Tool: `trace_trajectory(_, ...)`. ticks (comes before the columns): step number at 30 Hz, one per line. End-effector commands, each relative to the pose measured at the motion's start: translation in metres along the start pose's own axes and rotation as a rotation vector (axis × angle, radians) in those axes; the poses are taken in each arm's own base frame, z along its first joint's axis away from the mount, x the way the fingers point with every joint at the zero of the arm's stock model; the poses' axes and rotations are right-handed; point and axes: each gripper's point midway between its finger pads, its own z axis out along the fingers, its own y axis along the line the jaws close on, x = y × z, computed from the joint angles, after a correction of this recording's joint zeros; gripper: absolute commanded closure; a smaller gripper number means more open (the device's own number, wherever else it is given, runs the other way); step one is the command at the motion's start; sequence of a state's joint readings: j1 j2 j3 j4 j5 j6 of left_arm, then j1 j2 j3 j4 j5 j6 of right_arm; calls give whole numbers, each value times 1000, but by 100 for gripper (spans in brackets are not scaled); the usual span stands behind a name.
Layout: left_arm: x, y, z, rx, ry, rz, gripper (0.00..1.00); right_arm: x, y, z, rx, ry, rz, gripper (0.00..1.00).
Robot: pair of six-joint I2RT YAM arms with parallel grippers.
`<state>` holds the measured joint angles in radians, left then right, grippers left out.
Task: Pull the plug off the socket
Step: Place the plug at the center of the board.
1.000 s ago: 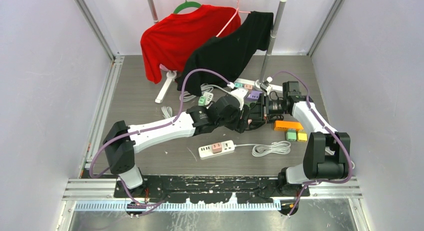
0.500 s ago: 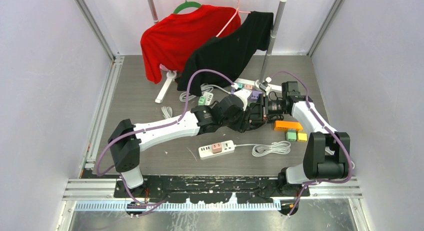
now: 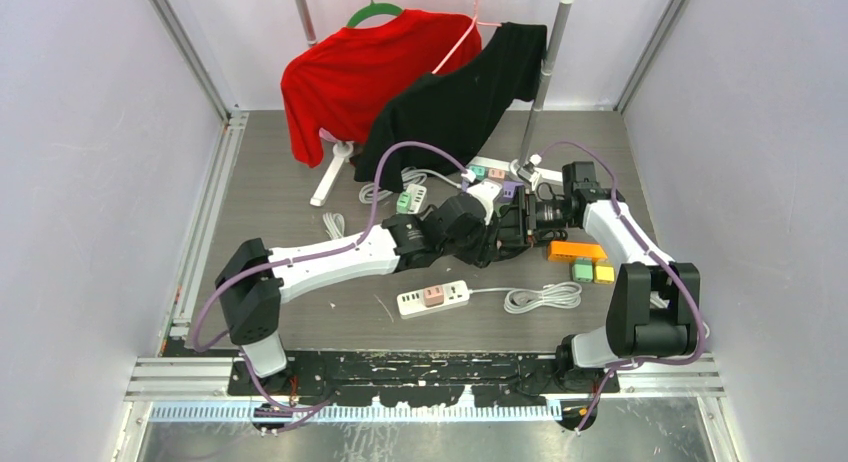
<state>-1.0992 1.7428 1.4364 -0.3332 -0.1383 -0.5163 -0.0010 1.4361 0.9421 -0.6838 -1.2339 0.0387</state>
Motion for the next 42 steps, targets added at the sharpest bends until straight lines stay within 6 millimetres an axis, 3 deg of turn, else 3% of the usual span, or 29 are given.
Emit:
trace_trajectory(1, -19, 2, -16, 12, -96, -24, 100, -5, 19, -5, -33, 3, -97, 31)
trace_trajectory(5, -7, 19, -29, 7, -110, -75, 100, -2, 21, -8, -15, 9, -162, 23)
trace_trajectory(10, 20, 86, -52, -110, -90, -249, 100, 0, 18, -12, 34, 16, -230, 22)
trace_trajectory(13, 37, 127, -80, -186, -94, -352, 100, 1, 15, -15, 75, 18, -272, 22)
trace_trajectory(20, 54, 208, -164, -398, -181, -438, 100, -5, 1, -31, 153, -13, -331, 22)
trace_trajectory(25, 48, 239, -198, -453, -238, -454, 100, -8, -3, -50, 148, -44, -355, 22)
trace_trajectory(30, 51, 262, -209, -488, -193, -458, 100, 3, -11, -63, 143, -28, -439, 22)
trace_trajectory(38, 44, 297, -199, -474, -113, -495, 100, -2, -32, -79, 208, -43, -412, 23)
trace_trajectory(42, 46, 329, -191, -557, -60, -545, 100, -5, -32, -82, 230, -44, -428, 23)
